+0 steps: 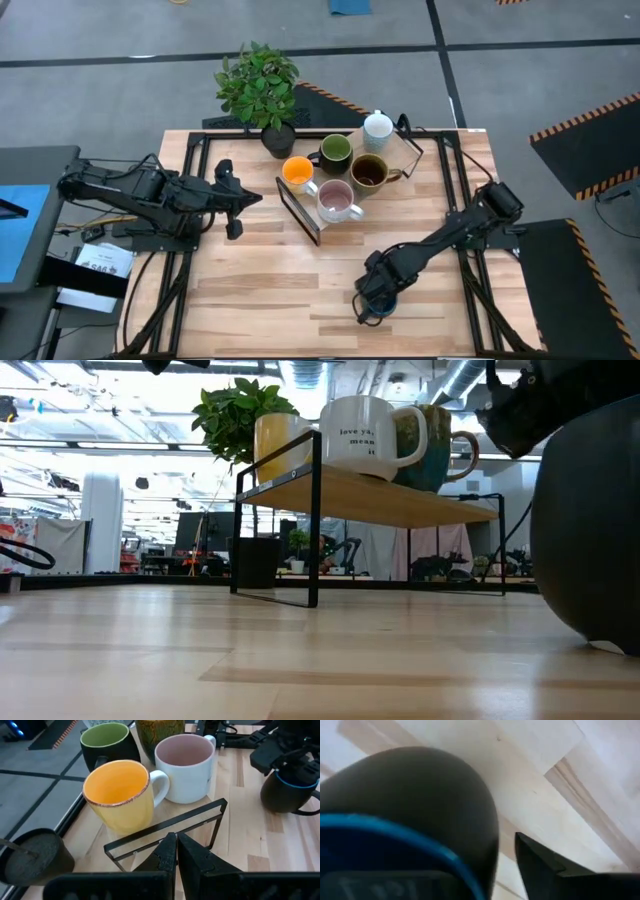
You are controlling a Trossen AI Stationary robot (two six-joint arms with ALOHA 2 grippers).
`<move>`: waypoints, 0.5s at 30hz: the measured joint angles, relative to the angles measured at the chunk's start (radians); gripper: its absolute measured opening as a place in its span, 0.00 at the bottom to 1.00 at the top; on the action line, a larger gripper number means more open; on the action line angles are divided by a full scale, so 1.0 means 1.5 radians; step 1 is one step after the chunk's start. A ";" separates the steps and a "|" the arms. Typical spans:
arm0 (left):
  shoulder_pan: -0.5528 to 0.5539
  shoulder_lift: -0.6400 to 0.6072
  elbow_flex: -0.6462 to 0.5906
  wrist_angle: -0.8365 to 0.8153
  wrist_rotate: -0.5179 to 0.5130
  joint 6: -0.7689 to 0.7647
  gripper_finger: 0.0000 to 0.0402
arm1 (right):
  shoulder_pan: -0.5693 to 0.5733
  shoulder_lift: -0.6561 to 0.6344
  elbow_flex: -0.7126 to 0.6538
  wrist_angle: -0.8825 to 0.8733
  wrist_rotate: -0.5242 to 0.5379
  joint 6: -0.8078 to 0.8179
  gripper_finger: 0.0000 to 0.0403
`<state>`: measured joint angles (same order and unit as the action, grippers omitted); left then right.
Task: Place coffee mugs
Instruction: Put the blue mug on the shelf
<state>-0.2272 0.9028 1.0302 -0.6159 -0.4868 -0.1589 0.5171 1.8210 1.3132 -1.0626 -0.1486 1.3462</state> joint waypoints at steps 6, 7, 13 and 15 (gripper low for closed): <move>0.000 0.000 0.000 -0.003 -0.013 -0.001 0.00 | -0.008 -0.084 -0.002 -0.103 -0.010 -0.078 0.10; 0.000 0.000 0.000 -0.003 -0.015 -0.001 0.00 | -0.012 -0.111 -0.002 -0.121 -0.008 -0.093 0.10; 0.000 0.000 0.000 -0.004 -0.030 -0.001 0.00 | -0.053 -0.326 -0.002 -0.149 -0.023 -0.133 0.10; 0.000 0.000 0.000 -0.004 -0.037 -0.001 0.00 | -0.087 -0.405 -0.001 -0.135 -0.013 -0.092 0.10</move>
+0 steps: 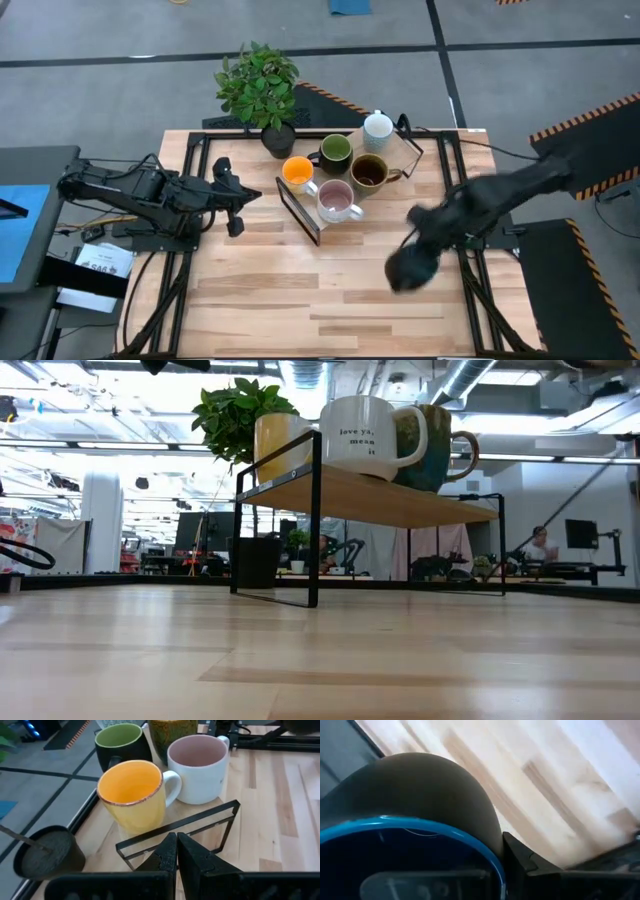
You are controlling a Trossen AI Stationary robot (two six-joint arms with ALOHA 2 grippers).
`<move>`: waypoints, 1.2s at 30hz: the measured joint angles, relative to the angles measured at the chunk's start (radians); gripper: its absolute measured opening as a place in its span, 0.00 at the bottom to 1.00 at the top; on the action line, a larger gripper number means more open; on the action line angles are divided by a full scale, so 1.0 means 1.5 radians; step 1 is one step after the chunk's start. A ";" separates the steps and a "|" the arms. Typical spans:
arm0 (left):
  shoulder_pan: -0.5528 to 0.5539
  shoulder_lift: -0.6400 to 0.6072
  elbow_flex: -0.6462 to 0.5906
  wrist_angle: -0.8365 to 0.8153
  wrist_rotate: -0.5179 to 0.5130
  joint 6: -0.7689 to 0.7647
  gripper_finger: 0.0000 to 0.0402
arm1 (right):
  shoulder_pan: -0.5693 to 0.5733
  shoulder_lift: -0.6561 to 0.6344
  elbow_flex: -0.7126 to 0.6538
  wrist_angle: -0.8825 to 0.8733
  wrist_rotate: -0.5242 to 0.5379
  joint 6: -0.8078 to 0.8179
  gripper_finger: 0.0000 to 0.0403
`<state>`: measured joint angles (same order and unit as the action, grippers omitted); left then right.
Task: Place coffee mugs
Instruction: Put the blue mug on the shelf
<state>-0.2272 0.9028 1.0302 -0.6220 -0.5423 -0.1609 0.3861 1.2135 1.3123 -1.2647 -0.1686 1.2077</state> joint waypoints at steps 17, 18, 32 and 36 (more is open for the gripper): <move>0.000 0.000 0.000 0.000 -0.015 0.000 0.00 | -0.485 -0.096 0.192 -0.111 0.327 -0.204 0.10; 0.000 0.000 0.000 0.000 -0.015 0.000 0.00 | -0.510 -0.077 0.203 -0.147 0.324 -0.225 0.10; 0.000 0.000 0.000 0.000 -0.015 0.000 0.00 | -0.719 0.077 0.229 -0.191 0.236 -0.410 0.10; 0.000 0.000 0.000 0.000 -0.015 0.000 0.00 | -0.741 0.111 0.229 -0.197 0.222 -0.429 0.10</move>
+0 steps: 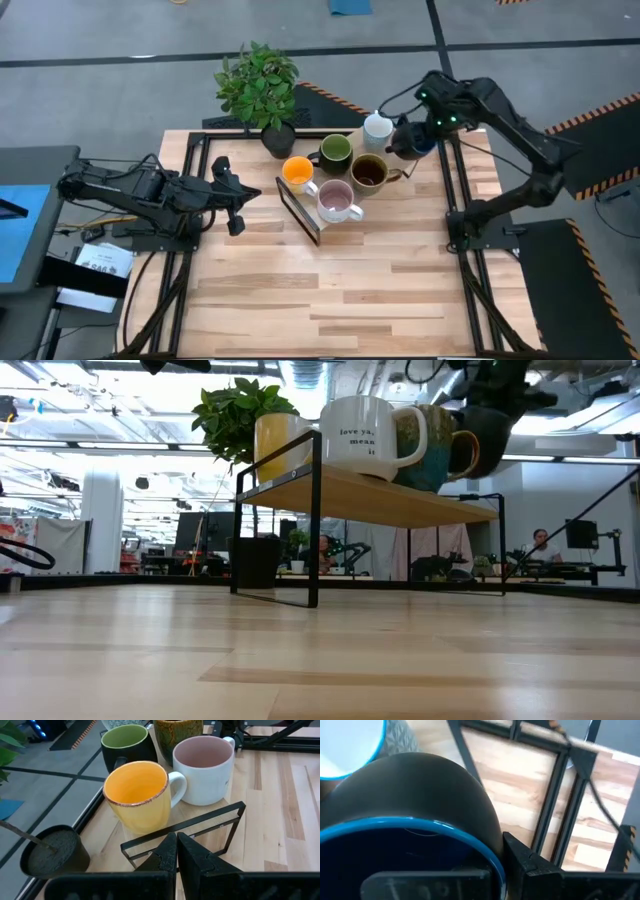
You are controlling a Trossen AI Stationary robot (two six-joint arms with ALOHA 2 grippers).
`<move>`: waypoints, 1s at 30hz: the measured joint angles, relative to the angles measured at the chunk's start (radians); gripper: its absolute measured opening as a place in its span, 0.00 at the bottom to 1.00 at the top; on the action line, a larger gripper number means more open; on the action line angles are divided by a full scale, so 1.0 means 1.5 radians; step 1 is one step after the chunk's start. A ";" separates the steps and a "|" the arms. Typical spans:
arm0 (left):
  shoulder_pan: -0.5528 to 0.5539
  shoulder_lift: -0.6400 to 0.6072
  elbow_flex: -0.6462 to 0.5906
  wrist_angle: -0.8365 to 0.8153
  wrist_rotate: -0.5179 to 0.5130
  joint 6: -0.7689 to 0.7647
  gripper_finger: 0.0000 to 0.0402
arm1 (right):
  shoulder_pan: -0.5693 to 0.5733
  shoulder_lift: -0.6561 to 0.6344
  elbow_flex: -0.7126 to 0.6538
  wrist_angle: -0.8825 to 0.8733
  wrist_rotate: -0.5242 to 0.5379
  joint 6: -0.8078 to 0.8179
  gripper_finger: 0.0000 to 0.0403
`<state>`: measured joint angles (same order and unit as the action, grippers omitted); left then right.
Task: Place coffee mugs
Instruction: Put the blue mug on the shelf
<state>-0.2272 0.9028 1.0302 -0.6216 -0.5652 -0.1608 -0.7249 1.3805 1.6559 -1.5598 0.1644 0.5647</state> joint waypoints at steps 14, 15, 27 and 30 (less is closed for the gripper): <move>0.000 0.000 0.000 0.000 0.000 0.006 0.00 | -0.007 0.102 0.000 0.001 -0.041 -0.039 0.10; 0.000 0.000 0.000 0.000 0.000 0.006 0.00 | -0.007 0.106 0.000 0.001 -0.042 -0.039 0.10; 0.000 0.000 0.000 0.000 0.000 0.005 0.00 | -0.007 0.135 0.001 -0.005 -0.062 -0.041 0.17; 0.000 0.000 0.000 0.000 0.000 0.005 0.00 | -0.007 0.135 0.001 -0.004 -0.062 -0.053 0.18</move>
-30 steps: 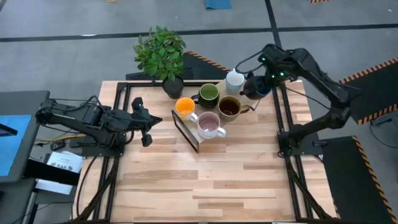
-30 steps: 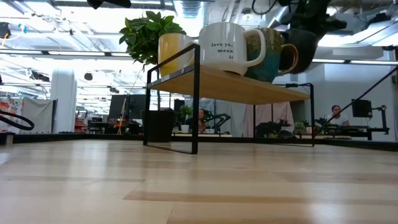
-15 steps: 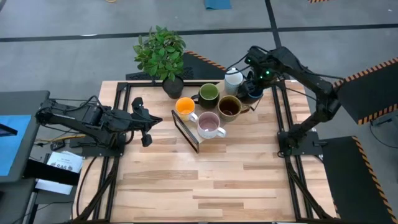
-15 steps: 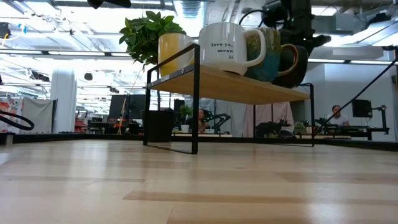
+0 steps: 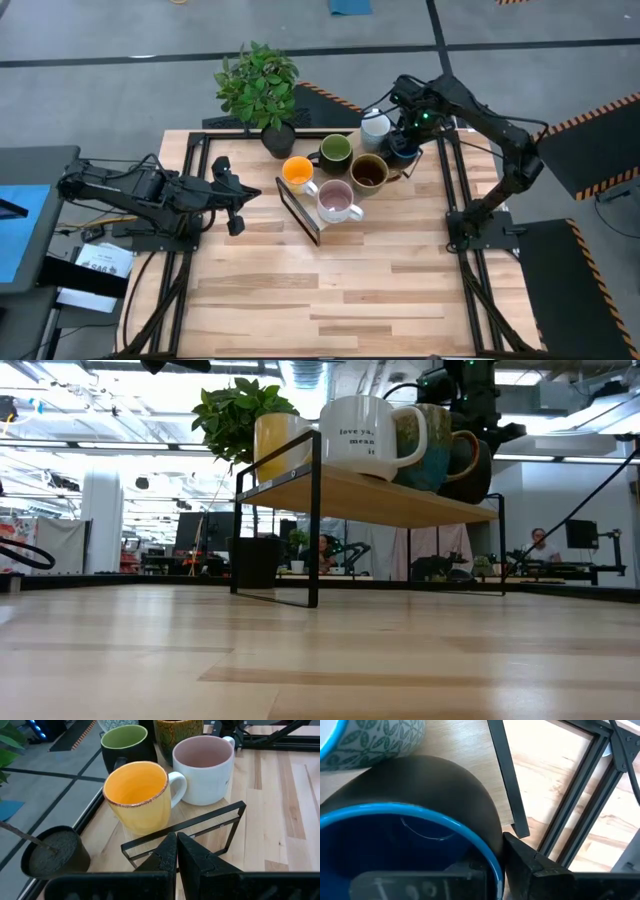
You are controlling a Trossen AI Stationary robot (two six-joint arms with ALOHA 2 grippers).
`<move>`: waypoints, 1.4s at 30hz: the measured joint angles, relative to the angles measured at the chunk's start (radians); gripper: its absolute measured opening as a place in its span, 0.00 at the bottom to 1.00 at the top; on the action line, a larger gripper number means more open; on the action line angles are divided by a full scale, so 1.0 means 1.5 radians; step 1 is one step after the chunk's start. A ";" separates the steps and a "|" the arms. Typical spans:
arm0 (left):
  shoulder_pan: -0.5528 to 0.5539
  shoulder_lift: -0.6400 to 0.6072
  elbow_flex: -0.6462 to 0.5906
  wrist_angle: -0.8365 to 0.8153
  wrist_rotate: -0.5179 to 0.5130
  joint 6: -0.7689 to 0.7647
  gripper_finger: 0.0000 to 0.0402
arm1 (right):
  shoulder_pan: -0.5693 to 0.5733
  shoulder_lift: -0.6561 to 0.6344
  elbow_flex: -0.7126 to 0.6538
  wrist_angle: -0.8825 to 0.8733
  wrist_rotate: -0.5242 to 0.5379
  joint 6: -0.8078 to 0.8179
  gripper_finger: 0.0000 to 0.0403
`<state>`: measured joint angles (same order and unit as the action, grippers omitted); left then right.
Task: Place coffee mugs
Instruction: Put the blue mug on the shelf
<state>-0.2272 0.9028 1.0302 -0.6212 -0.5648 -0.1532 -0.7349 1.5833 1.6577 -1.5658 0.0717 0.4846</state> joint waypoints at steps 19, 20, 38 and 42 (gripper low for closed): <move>0.000 0.000 0.000 0.001 0.000 0.000 0.00 | -0.002 -0.018 0.041 0.035 0.002 -0.032 0.40; 0.000 0.000 0.000 0.001 0.002 -0.001 0.00 | -0.002 -0.018 0.041 0.030 0.002 -0.033 0.43; 0.000 0.000 0.000 0.001 0.005 -0.012 0.00 | -0.014 -0.032 0.041 0.013 0.002 -0.052 0.58; 0.000 0.000 0.000 0.001 0.005 -0.013 0.00 | -0.026 -0.053 0.041 0.019 0.002 -0.050 0.58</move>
<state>-0.2272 0.9031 1.0302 -0.6198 -0.5568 -0.1722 -0.7739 1.5044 1.7187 -1.5375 0.0746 0.4090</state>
